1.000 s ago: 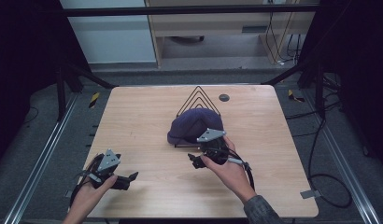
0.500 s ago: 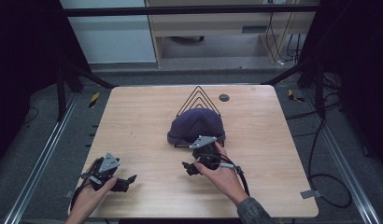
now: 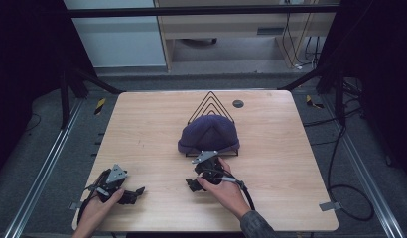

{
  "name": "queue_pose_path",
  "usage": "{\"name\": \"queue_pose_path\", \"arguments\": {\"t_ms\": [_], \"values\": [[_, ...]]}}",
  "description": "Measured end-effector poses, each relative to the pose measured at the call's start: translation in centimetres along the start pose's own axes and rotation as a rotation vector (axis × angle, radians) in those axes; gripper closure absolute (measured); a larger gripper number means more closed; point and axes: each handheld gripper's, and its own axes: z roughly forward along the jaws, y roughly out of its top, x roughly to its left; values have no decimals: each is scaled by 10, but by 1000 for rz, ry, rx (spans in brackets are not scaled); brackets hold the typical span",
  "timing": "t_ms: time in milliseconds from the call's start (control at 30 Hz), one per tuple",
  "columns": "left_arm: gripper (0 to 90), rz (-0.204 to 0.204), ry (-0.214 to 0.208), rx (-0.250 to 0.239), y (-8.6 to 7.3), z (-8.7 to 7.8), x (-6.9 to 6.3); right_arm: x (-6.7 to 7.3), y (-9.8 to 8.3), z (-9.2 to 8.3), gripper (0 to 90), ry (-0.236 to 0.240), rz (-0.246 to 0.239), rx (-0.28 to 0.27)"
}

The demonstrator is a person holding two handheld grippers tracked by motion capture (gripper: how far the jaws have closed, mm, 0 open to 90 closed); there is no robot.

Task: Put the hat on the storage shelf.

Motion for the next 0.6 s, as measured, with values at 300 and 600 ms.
{"name": "queue_pose_path", "arguments": {"t_ms": [300,600], "values": [[44,-38,3,-1,0,5,7,4,0,13,108,-24,22,-24],[18,-58,3,10,3,10,10,10,-3,19,72,-64,6,-65]]}}
